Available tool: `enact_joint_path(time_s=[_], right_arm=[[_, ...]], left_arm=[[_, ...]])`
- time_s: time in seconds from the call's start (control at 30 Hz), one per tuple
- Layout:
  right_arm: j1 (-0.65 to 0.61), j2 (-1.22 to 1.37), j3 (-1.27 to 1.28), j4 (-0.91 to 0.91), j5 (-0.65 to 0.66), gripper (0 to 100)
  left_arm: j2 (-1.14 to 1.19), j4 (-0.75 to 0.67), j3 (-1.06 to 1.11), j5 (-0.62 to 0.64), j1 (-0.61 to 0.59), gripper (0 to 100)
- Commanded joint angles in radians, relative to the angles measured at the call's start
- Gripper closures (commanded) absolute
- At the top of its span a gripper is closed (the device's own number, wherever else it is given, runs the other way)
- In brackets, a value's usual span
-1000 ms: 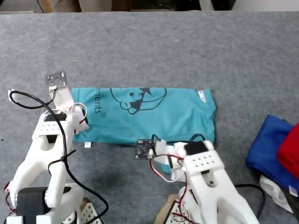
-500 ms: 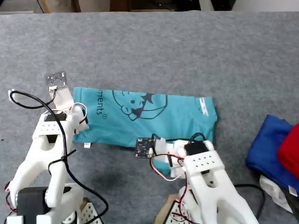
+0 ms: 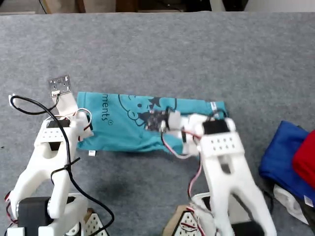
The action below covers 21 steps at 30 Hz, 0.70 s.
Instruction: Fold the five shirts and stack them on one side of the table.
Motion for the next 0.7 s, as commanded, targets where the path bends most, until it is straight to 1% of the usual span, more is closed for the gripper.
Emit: enact_joint_path(time_s=[0.0, 0.2, 0.23, 0.27, 0.37, 0.43, 0.5, 0.67], right_arm=[[0.012, 0.165, -0.214, 0.002, 0.015, 99.4], [0.012, 0.438, -0.472, 0.008, 0.084, 99.2], [0.012, 0.472, -0.499, 0.008, 0.092, 98.0], [0.012, 0.504, -0.522, 0.008, 0.095, 94.5], [0.013, 0.556, -0.565, 0.009, 0.094, 75.6], [0.013, 0.558, -0.579, 0.008, 0.094, 67.0], [0.013, 0.553, -0.590, 0.008, 0.094, 64.2], [0.045, 0.470, -0.588, 0.040, 0.092, 64.1]], left_arm=[[-0.002, -0.018, -0.041, -0.009, -0.002, 98], [-0.002, -0.018, -0.041, -0.009, -0.002, 98], [-0.002, -0.018, -0.041, -0.009, -0.002, 98], [-0.002, -0.018, -0.041, -0.009, -0.002, 98], [-0.002, -0.018, -0.041, -0.009, -0.002, 98], [-0.002, -0.018, -0.041, -0.009, -0.002, 98], [-0.002, -0.018, -0.041, -0.009, -0.002, 98], [-0.002, -0.018, -0.041, -0.009, -0.002, 98]])
